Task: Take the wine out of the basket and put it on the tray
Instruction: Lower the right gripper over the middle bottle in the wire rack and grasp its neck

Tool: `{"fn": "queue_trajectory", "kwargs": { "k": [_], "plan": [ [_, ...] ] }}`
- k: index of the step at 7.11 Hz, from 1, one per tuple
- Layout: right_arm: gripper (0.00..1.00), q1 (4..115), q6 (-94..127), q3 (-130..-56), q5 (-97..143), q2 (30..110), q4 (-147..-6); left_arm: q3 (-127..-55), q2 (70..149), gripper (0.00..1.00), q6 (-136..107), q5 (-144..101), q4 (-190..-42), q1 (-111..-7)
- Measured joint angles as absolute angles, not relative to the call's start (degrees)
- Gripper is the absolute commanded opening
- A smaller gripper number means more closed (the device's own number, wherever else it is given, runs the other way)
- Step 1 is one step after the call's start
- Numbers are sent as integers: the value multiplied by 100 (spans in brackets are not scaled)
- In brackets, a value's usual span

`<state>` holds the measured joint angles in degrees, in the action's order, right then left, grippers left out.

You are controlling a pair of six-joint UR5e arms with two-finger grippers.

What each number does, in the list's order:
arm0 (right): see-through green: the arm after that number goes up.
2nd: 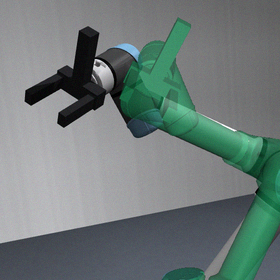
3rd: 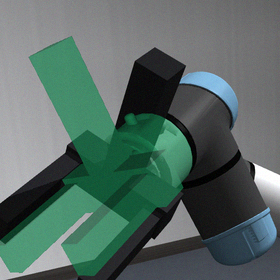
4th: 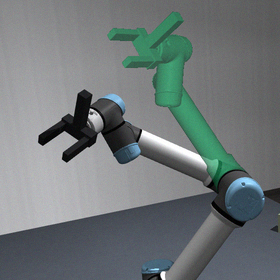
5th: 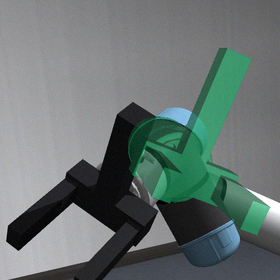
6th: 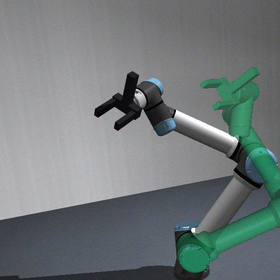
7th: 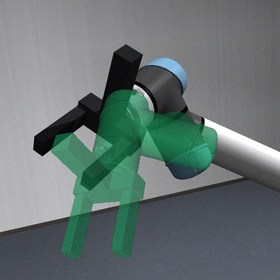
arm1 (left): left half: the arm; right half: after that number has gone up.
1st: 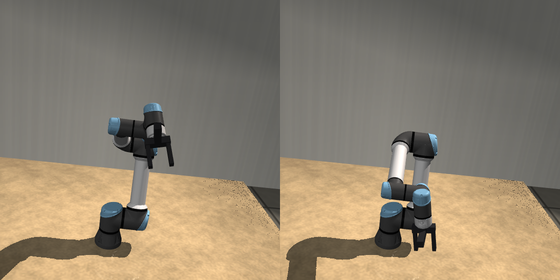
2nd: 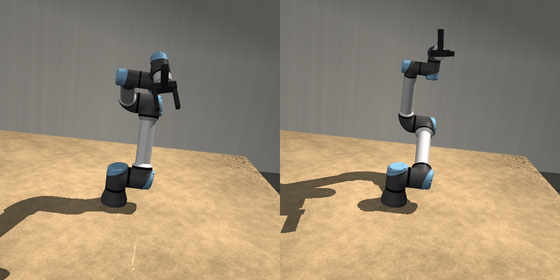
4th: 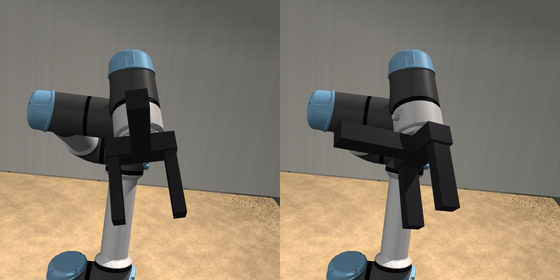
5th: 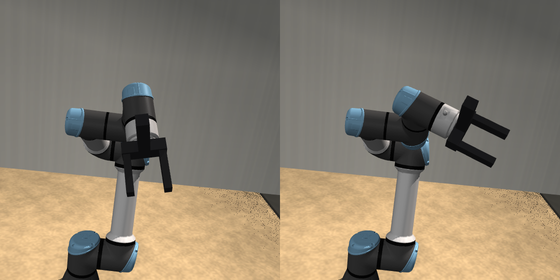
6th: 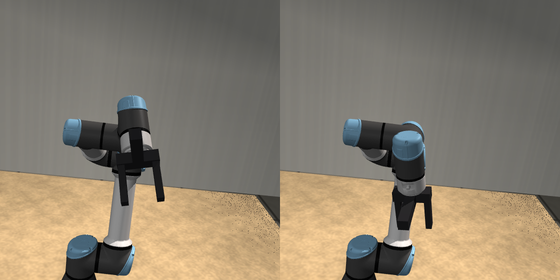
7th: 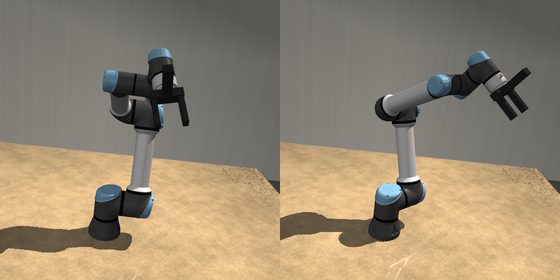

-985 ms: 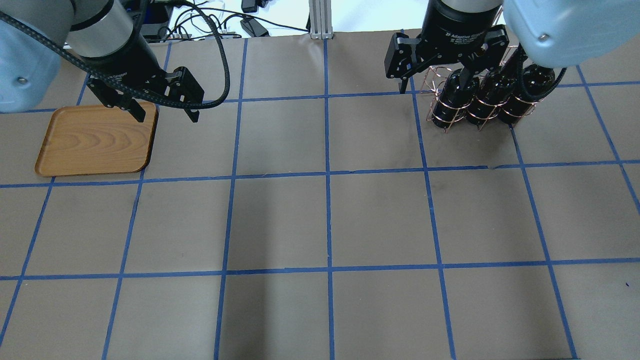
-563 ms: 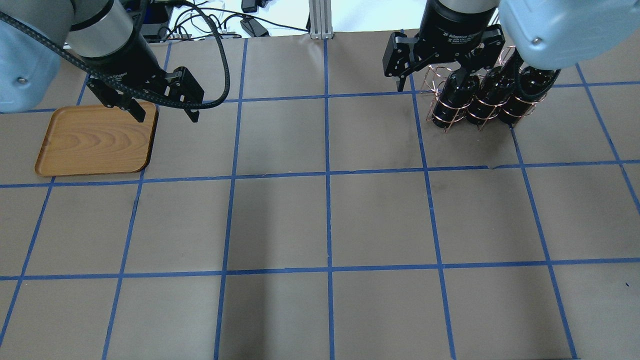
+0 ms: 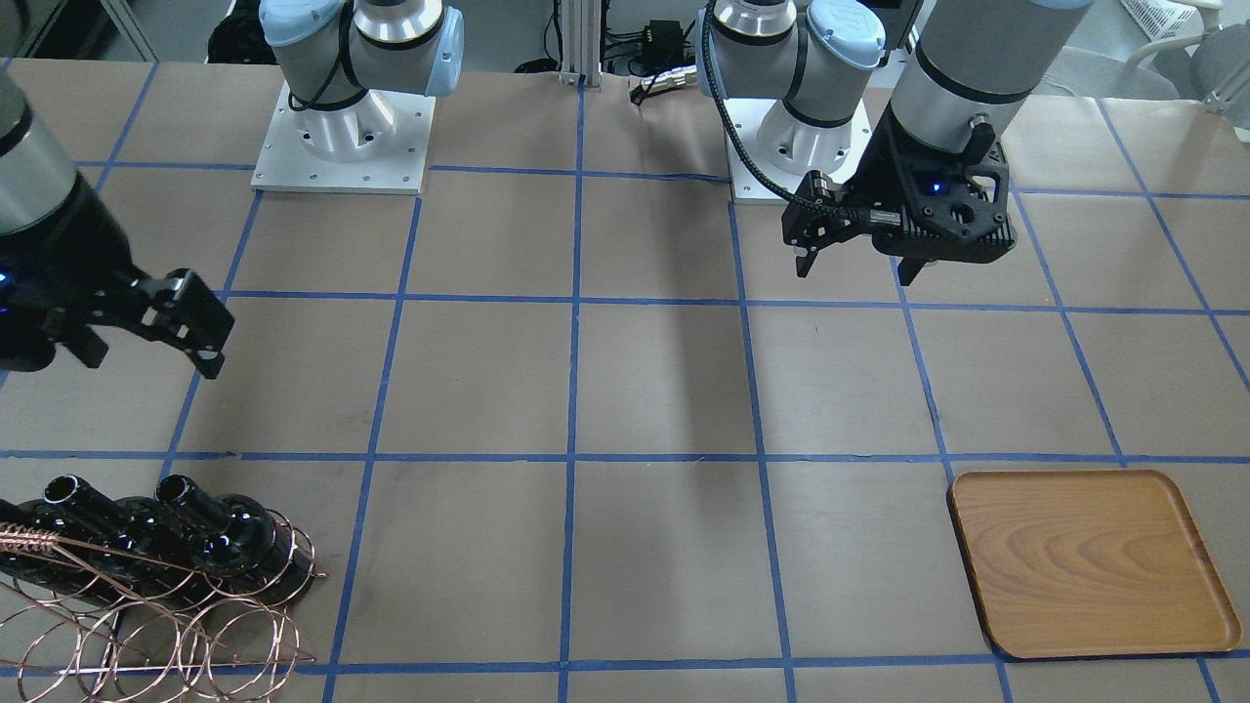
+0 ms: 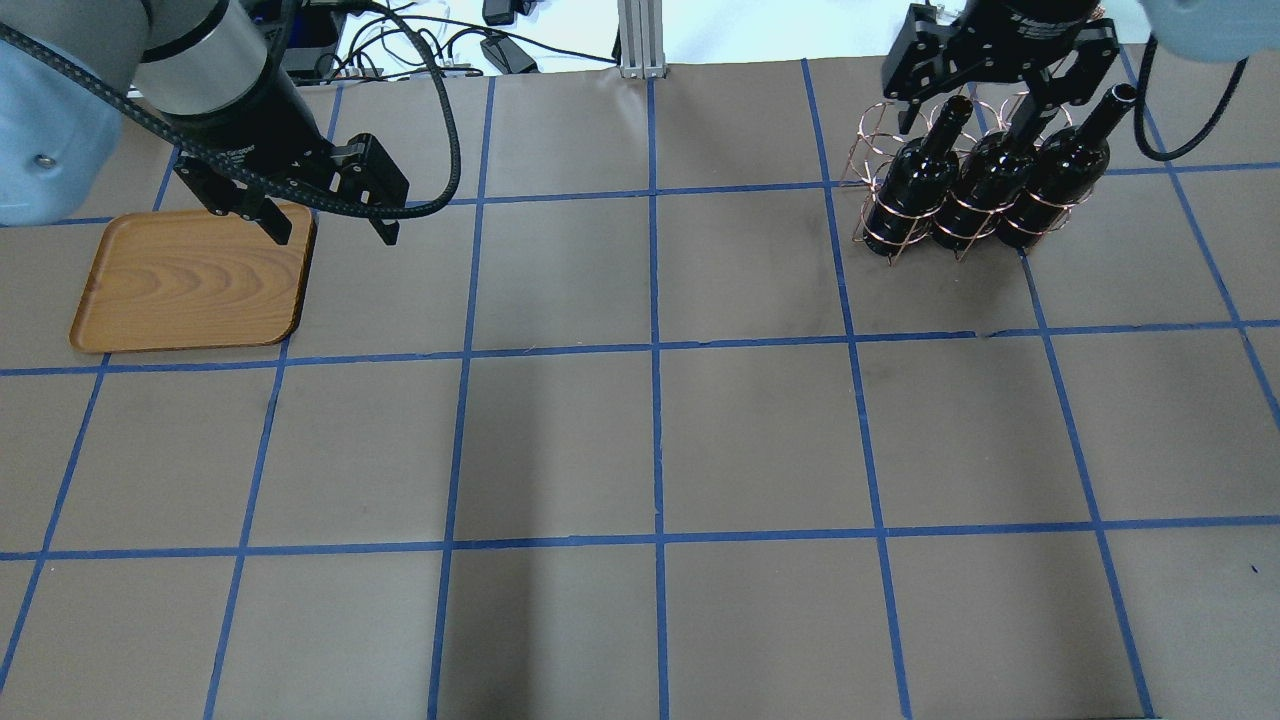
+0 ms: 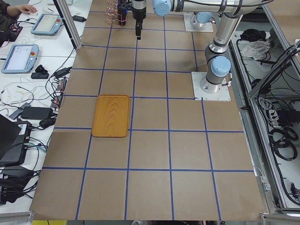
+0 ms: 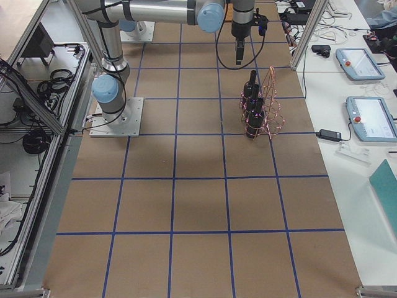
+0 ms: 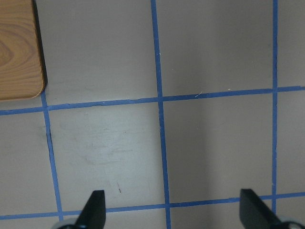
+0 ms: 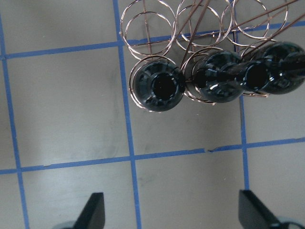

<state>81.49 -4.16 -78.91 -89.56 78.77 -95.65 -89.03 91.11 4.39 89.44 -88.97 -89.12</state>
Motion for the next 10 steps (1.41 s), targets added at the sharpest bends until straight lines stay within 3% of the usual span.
{"fn": "queue_trajectory", "kwargs": {
  "k": [5,7,8,10],
  "plan": [
    [93,7728,-1432,-7822,-8970,7130,-10160,-8903,9114,100,439,8947,-8860,-8912],
    [75,7719,-1455,-7822,-8973,6978,-10311,-8903,9114,100,439,8947,-8860,-8912],
    [57,7717,-1447,-7822,-8972,6932,-10336,-8903,9114,100,439,8947,-8861,-8912],
    [41,7714,-1423,-7822,-8967,6897,-10351,-8907,9114,100,439,8943,-8861,-8912]
  ]
}}
